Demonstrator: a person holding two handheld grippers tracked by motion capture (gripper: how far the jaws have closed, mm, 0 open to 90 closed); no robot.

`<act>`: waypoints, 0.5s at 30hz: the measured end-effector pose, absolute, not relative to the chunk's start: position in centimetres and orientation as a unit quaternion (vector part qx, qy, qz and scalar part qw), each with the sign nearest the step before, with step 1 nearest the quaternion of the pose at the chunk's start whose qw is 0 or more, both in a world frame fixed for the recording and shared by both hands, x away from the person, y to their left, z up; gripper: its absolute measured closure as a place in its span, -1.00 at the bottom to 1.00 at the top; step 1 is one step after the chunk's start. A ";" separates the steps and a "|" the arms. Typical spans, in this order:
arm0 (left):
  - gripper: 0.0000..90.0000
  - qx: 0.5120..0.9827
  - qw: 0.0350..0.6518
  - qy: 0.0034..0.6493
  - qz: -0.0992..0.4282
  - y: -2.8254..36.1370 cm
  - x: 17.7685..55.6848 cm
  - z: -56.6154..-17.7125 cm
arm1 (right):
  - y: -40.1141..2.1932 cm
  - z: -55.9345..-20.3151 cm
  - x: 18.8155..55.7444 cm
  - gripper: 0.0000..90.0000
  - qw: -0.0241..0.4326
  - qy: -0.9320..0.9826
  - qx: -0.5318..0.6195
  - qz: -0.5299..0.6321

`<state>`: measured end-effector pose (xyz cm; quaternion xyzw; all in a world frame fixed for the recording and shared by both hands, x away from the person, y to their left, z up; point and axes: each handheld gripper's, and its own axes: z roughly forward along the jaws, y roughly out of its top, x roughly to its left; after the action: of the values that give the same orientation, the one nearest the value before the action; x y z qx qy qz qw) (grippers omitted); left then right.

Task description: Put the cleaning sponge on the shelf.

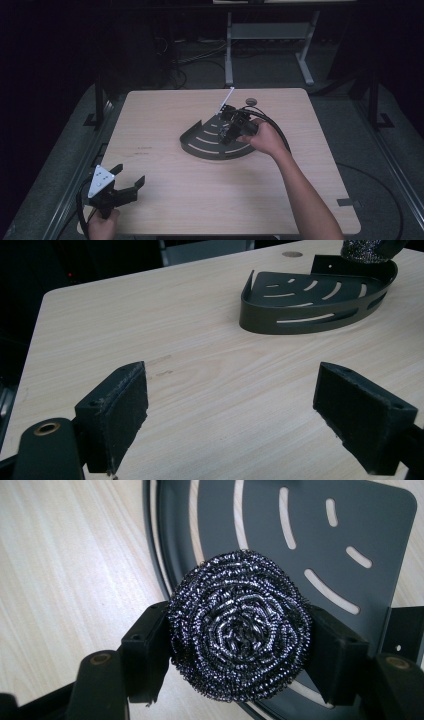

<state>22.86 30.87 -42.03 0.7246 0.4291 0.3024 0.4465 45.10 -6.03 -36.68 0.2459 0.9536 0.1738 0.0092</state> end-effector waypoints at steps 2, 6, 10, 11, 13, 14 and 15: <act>-0.69 0.725 0.447 0.429 0.302 30.9 22.9 -42.0 | -6.0 -36.8 45.3 -0.26 0.011 0.954 0.247 0.169; -0.69 0.726 0.446 0.428 0.301 30.8 22.9 -42.1 | -6.1 -37.0 45.7 -0.27 0.011 0.952 0.252 0.171; -0.69 0.727 0.445 0.428 0.301 30.8 22.9 -42.1 | -6.1 -37.4 46.1 -0.27 0.012 0.951 0.258 0.171; -0.69 0.726 0.446 0.428 0.302 30.8 22.9 -42.1 | -6.1 -37.5 46.1 -0.27 0.014 0.950 0.259 0.173; -0.69 0.726 0.447 0.427 0.303 30.8 22.9 -42.1 | -6.0 -37.6 46.2 -0.27 0.008 0.949 0.261 0.175; -0.69 0.726 0.446 0.428 0.302 30.8 22.9 -42.1 | -6.0 -37.6 46.3 -0.27 0.009 0.949 0.261 0.178; -0.69 0.726 0.446 0.428 0.302 30.8 22.9 -42.1 | -5.9 -37.7 46.4 -0.27 0.009 0.948 0.264 0.178</act>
<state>22.90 30.78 -42.06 0.7259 0.4280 0.3019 0.4459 46.40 -5.94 -37.65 0.2637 0.9480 0.1781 0.0092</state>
